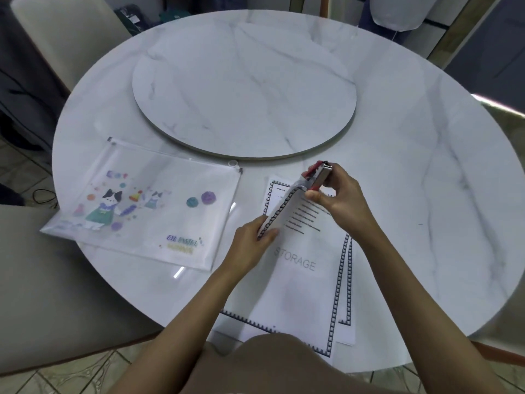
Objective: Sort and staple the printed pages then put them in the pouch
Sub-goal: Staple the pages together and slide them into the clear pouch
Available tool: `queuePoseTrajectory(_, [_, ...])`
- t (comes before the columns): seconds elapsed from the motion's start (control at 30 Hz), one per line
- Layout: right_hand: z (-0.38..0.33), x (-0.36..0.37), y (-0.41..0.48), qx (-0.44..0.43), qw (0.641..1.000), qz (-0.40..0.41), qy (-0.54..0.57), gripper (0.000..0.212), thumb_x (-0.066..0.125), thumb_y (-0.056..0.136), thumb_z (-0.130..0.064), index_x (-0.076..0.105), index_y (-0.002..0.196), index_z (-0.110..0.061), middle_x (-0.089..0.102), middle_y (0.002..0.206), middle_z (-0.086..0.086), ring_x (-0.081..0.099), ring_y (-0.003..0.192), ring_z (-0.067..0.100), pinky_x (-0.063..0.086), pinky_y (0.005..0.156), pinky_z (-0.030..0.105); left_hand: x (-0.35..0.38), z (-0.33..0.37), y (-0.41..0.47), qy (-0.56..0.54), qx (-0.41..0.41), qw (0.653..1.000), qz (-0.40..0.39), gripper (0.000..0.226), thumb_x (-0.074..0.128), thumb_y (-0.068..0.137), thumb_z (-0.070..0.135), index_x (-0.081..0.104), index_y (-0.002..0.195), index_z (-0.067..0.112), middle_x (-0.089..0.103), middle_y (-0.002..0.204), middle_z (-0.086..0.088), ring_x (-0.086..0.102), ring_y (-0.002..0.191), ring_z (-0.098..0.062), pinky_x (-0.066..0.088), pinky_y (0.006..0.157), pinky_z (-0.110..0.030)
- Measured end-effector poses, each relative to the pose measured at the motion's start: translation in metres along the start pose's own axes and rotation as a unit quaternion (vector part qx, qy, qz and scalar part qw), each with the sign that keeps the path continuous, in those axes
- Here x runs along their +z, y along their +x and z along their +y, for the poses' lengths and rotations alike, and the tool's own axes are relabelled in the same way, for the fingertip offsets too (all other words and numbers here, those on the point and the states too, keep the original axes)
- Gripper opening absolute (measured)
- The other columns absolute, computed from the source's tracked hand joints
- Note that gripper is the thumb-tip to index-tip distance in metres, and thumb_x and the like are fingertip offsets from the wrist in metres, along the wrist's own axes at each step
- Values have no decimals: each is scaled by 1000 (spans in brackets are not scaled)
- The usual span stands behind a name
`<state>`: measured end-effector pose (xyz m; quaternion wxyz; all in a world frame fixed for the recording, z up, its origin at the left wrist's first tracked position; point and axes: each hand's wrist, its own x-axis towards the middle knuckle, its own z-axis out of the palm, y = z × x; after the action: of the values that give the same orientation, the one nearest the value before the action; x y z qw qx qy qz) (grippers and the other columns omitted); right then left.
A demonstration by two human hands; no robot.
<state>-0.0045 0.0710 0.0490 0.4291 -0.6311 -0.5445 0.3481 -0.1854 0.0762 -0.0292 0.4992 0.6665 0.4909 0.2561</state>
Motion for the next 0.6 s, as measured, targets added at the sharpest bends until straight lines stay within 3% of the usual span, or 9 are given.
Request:
queuePoseTrajectory(0.07, [4,-4,0,-1,999,31,6,35,71,78,-7,56,96,-32,67,103,-10,62,103,10,46,95,27,2,-6,-4,13,-12,1000,9,20,51,95,16,58,112,10,63,90,3,55,71,0,39,58,-3])
queuePoseTrajectory(0.13, [10,-9,-1,3,999,52,3,35,71,78,-8,56,96,-34,67,104,-8,61,105,14,45,98,31,2,-12,-5,20,-24,999,16,20,48,95,13,56,113,9,62,89,2,54,70,-4,40,58,-4])
queuePoseTrajectory(0.2, [18,-15,-5,16,998,67,-8,33,70,78,-8,56,99,-29,67,103,-8,62,101,13,44,92,28,1,-19,-6,26,-37,999,23,18,46,96,13,53,111,8,63,93,-4,55,74,-11,40,59,-5])
queuePoseTrajectory(0.3, [35,-25,-14,47,994,83,-51,34,71,78,-10,56,108,-19,65,102,-8,61,93,6,41,79,19,-1,-27,-9,25,-51,998,37,22,44,97,12,50,116,3,59,105,0,54,80,-5,41,62,0])
queuePoseTrajectory(0.4, [59,-40,-29,83,983,106,-121,43,73,77,-12,55,116,-15,63,103,-4,57,93,11,36,71,8,-1,-33,-11,42,-63,996,55,21,44,97,12,50,113,0,59,101,-2,51,74,-4,42,62,-4])
queuePoseTrajectory(0.47, [76,-52,-40,95,973,118,-173,47,74,75,-9,56,118,-10,61,107,4,53,94,14,35,67,8,0,-36,-11,51,-67,994,62,21,44,97,13,50,112,0,61,103,-6,53,75,-7,42,61,-4])
queuePoseTrajectory(0.6, [110,-75,-60,152,951,125,-239,50,74,75,-6,54,121,0,58,114,18,54,101,27,38,86,26,3,-36,-10,68,-65,992,78,22,44,97,11,50,115,0,61,111,-8,53,88,-14,35,62,4])
